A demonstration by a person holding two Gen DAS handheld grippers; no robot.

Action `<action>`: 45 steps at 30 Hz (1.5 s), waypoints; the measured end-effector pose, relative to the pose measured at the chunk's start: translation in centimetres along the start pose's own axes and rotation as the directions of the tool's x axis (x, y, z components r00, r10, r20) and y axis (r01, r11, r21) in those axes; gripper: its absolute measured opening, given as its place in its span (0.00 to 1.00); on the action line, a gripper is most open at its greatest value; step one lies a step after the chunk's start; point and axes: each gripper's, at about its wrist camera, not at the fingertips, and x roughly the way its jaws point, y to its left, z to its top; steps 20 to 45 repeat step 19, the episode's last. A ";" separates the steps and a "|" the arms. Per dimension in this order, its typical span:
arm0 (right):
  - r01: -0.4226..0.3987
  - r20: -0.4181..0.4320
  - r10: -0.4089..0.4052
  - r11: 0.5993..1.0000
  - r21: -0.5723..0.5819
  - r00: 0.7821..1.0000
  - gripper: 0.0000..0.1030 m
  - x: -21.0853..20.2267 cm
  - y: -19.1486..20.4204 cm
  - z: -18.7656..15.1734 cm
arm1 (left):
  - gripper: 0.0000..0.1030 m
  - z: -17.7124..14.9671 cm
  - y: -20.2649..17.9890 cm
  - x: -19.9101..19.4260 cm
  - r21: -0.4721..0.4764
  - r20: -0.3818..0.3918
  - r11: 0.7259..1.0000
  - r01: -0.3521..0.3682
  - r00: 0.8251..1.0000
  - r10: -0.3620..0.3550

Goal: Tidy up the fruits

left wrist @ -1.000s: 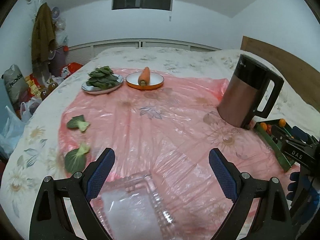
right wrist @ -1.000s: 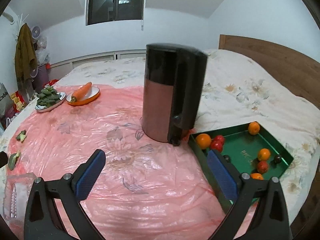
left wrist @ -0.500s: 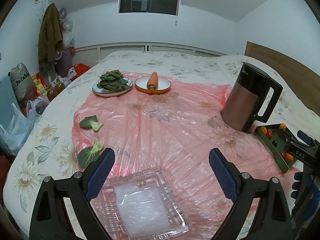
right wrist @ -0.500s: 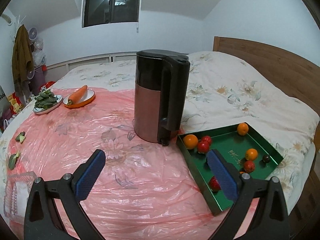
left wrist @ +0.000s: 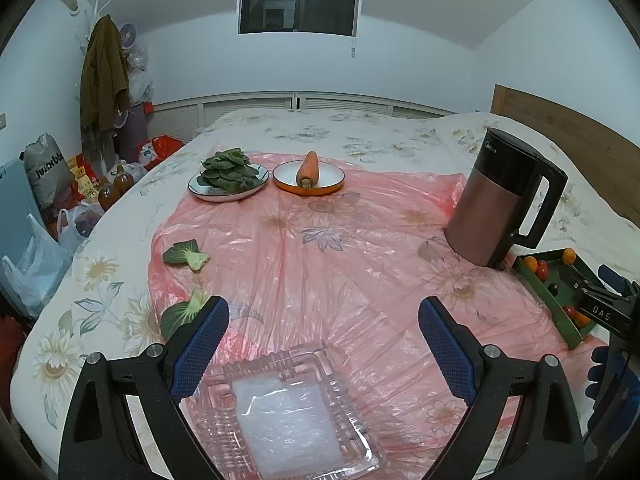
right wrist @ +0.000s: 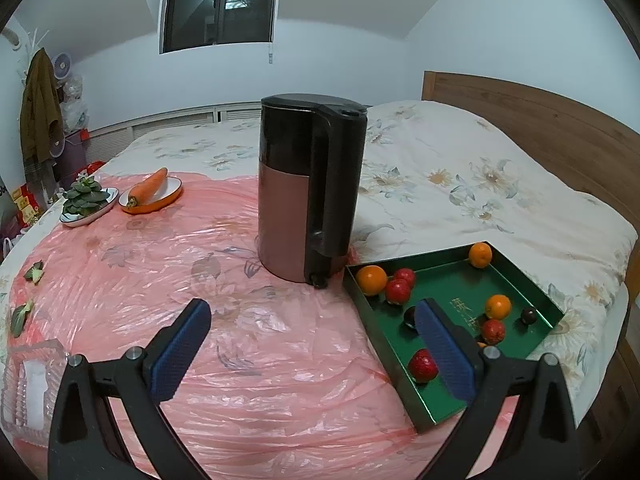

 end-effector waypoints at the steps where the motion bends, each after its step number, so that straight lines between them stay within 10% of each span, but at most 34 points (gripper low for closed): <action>1: 0.001 0.000 -0.001 1.000 0.000 1.000 1.00 0.0 -0.1 -0.1 | 0.91 0.0 0.0 0.0 0.001 -0.001 1.000 -0.001 1.000 0.001; 45: 0.028 -0.007 -0.027 1.000 0.013 1.000 1.00 0.2 -1.5 -0.8 | 0.91 -0.2 -0.4 0.2 0.006 -0.004 1.000 -0.002 1.000 0.002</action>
